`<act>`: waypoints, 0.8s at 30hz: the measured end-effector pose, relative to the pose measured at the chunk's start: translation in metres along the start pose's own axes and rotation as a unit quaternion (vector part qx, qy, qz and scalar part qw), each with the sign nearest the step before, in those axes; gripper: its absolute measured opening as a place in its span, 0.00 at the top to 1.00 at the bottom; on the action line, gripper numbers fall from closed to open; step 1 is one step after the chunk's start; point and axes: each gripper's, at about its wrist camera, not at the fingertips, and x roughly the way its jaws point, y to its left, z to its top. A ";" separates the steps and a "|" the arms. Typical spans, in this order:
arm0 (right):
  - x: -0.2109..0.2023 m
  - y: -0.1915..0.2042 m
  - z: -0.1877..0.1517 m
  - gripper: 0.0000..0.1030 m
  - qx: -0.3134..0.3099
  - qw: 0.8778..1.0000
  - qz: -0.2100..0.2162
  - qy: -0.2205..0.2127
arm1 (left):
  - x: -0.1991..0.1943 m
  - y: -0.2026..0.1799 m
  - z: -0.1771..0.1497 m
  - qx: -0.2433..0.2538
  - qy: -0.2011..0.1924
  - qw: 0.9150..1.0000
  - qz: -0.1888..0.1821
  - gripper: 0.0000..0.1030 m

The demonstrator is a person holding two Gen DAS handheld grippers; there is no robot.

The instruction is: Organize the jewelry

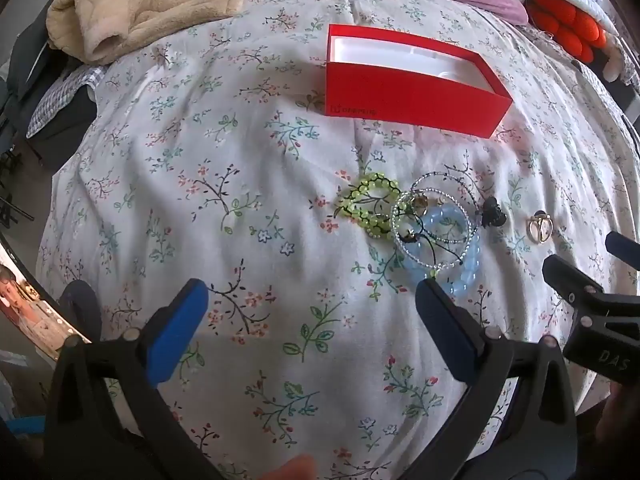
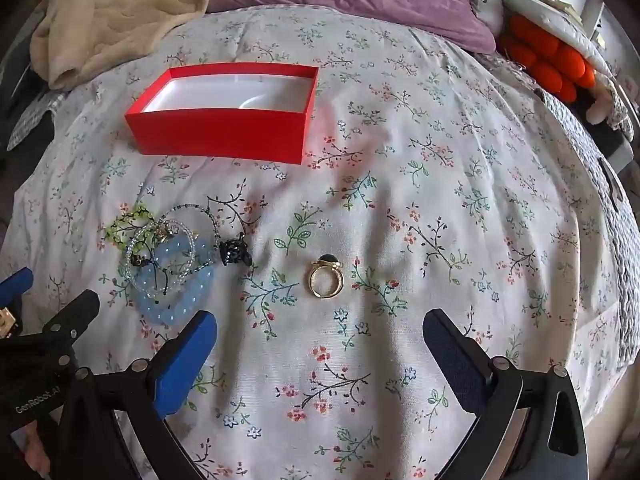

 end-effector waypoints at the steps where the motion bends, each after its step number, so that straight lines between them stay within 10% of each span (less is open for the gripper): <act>1: 0.000 0.000 0.000 0.00 0.000 1.000 0.000 0.000 | 0.000 0.000 0.000 -0.001 0.000 1.000 0.000 0.00; 24: -0.001 0.000 0.001 0.00 0.001 1.000 0.001 -0.001 | 0.000 0.003 0.001 -0.003 0.000 1.000 0.000 0.00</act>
